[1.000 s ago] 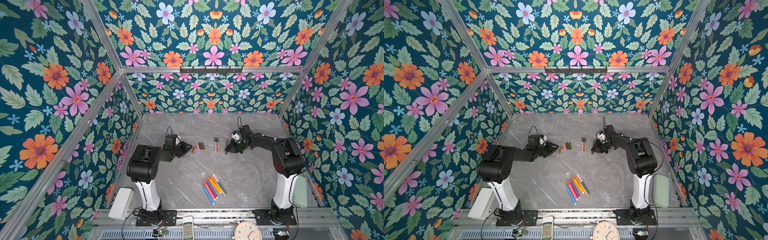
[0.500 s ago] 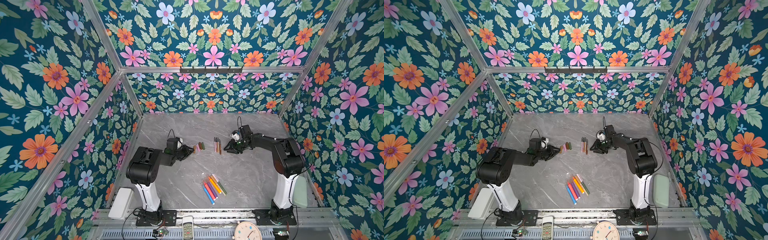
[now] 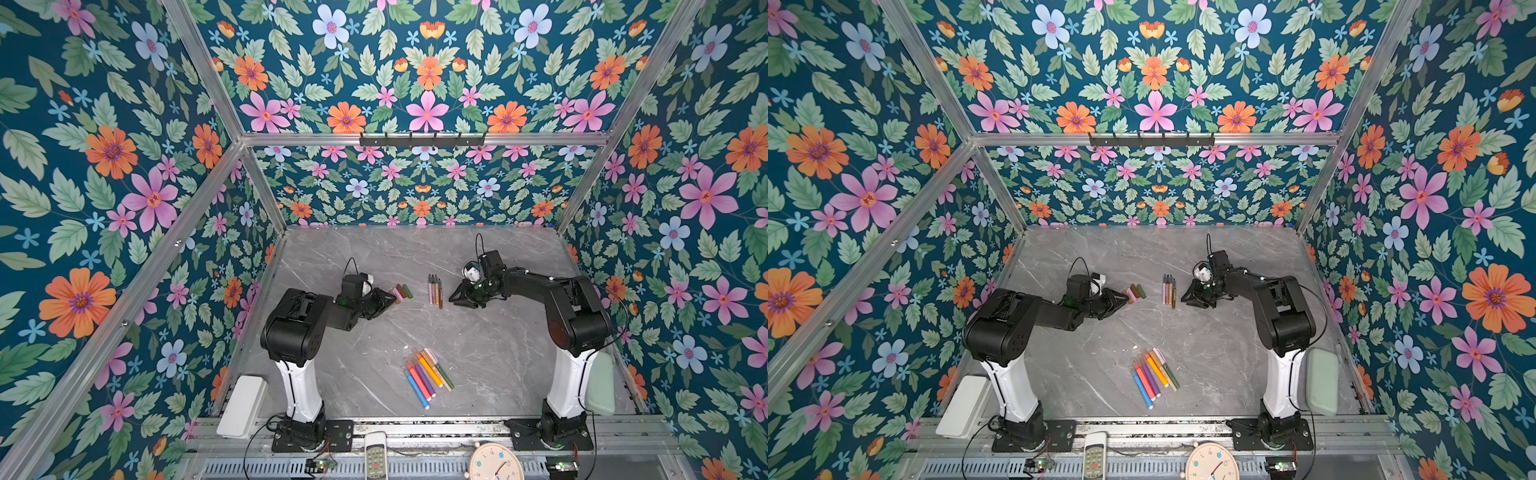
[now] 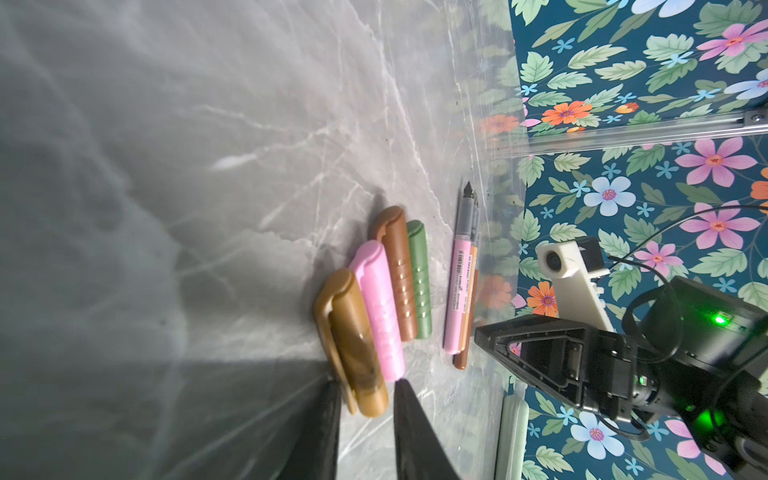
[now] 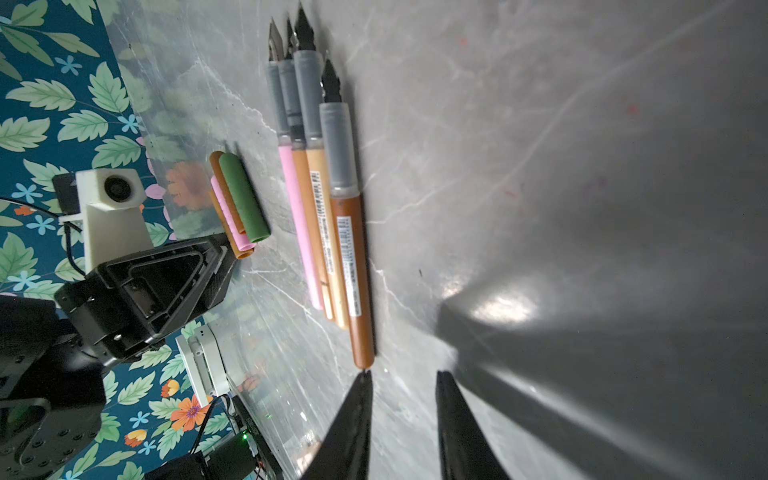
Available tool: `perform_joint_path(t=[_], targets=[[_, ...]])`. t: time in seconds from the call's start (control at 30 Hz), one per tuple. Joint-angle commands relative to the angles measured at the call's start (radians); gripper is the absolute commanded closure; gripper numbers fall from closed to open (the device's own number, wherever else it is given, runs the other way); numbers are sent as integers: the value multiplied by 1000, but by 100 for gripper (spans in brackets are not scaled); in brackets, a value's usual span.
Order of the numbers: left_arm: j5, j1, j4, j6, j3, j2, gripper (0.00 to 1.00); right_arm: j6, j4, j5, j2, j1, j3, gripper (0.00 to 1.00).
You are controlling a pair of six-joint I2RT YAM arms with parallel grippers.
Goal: Open the pen caps
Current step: 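Move the right gripper to the pen bundle and grasp the lilac-capped green pen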
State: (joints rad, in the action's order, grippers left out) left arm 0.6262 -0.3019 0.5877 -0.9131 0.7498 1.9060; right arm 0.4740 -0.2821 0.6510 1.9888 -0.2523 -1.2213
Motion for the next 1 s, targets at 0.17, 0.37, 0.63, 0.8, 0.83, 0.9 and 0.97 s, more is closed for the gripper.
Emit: perform_joint_path(t=[0.17, 0.37, 0.63, 0.8, 0.83, 0.9, 0.97], targets=[[-44, 1, -130, 62, -36, -88, 74, 38, -10, -83, -119, -14, 94, 77], [-102, 0, -196, 187, -103, -324, 73, -2, -320, -409, -392, -352, 222, 78], [-126, 0, -161, 227, -181, -460, 71, 196, -446, -567, -496, -660, 297, 75], [-62, 1, -99, 203, -199, -414, 72, 214, -363, -463, -437, -680, 312, 75], [-54, 0, -95, 203, -198, -408, 72, 218, -360, -461, -423, -686, 310, 75], [-48, 1, -94, 205, -198, -404, 72, 226, -356, -453, -395, -688, 309, 75], [-37, 1, -94, 207, -194, -394, 71, 230, -350, -445, -372, -690, 310, 75]])
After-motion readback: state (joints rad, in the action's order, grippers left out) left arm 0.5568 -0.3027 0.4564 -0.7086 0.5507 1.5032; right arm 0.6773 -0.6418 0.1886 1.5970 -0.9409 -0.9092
